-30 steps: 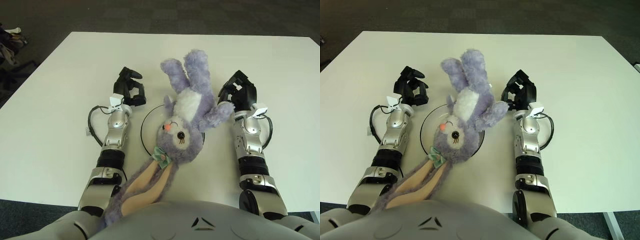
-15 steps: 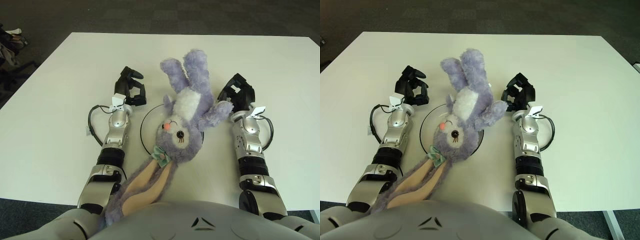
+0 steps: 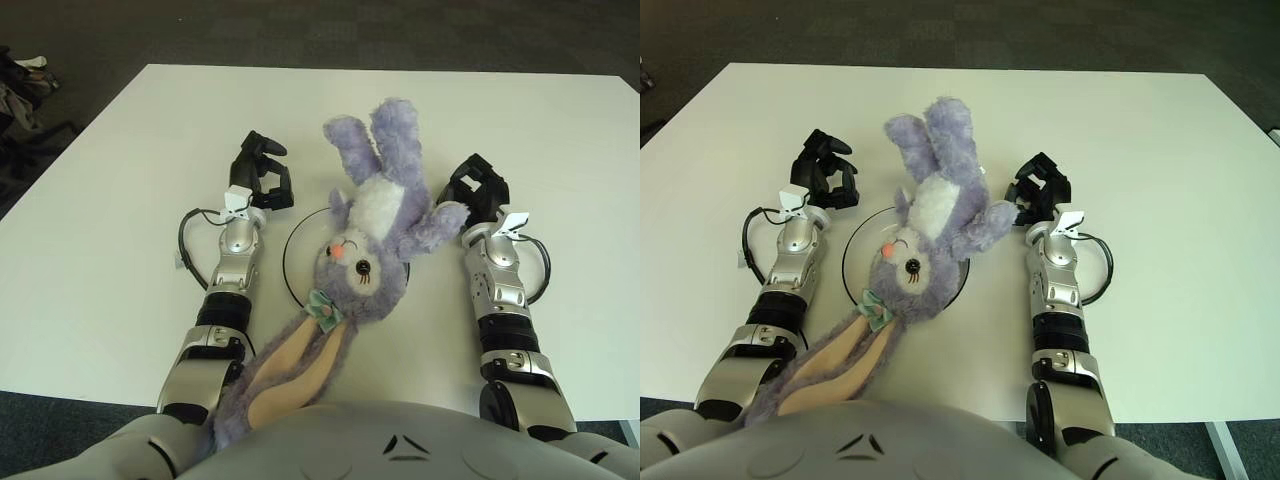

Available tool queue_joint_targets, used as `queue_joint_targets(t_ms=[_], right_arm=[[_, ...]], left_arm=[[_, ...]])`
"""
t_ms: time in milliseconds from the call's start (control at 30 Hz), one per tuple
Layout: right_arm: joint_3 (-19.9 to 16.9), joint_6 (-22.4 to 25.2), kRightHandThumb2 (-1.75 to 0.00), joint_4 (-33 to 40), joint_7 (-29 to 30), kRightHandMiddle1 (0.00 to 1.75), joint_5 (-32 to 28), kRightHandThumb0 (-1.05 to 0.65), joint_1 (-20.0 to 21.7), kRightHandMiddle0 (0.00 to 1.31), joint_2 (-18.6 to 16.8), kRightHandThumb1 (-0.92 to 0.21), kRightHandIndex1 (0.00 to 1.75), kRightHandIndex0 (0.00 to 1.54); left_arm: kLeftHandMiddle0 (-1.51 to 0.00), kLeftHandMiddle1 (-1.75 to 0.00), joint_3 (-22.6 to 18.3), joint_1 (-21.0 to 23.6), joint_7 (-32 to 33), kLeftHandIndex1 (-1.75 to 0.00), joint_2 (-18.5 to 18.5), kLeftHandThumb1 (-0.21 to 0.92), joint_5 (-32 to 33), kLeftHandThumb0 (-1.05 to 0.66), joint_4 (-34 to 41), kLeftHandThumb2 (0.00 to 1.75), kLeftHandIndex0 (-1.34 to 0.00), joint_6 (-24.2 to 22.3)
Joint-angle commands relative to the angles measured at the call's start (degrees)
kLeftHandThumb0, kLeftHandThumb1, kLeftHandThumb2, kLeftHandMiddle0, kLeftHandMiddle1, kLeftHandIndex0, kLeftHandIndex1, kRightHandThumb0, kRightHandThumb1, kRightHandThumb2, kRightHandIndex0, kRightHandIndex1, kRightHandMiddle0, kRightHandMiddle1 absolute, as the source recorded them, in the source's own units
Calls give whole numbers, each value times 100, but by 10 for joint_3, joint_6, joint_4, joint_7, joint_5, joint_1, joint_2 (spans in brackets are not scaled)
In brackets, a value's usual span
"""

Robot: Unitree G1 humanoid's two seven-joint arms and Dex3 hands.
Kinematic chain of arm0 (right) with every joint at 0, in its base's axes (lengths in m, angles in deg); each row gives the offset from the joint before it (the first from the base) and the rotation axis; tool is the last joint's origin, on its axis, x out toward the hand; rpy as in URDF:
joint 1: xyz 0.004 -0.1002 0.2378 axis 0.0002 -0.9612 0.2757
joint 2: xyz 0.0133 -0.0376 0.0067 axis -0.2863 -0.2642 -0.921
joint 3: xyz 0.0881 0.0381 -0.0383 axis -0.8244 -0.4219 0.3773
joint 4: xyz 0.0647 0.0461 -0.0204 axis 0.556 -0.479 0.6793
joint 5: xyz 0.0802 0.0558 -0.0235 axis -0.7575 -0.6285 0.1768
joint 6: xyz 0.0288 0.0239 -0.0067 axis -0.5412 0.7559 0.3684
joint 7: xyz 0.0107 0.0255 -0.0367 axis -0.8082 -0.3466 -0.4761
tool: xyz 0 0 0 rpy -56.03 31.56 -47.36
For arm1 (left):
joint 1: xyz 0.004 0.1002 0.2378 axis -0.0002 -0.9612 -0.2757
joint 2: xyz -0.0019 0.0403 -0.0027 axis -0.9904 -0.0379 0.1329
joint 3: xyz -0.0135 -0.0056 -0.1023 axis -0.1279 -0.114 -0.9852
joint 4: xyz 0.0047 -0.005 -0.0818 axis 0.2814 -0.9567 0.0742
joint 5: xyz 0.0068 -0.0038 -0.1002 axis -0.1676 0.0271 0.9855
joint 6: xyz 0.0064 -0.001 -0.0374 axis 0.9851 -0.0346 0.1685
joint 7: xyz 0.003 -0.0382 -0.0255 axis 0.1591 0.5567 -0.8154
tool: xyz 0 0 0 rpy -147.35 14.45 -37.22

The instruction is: Put the doll into the plate.

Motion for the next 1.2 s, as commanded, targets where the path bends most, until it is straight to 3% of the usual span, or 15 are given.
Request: queue_joint_targets(t_ms=[0, 400, 867, 1167], right_arm=[[-2, 5, -175, -31, -2, 175, -1, -1, -33, 66, -6, 6, 174, 90], [-5, 14, -175, -44, -15, 175, -8, -1, -29, 66, -2, 6, 175, 90], [-6, 4, -175, -57, -21, 169, -5, -1, -28, 70, 0, 8, 175, 92], [-5, 1, -175, -58, -28, 174, -8, -1, -30, 65, 0, 6, 175, 91]], left_arm=[[-57, -175, 4, -60, 4, -175, 4, 23, -8, -1, -50, 143, -55, -19], [-56, -175, 22, -57, -12, -175, -16, 24, -19, -1, -50, 141, -54, -51], [-56, -175, 19, -54, -29, -175, -20, 24, -3, -1, -61, 141, -54, -34], [-56, -175, 18, -53, -31, -175, -21, 24, -2, -1, -67, 142, -55, -25]])
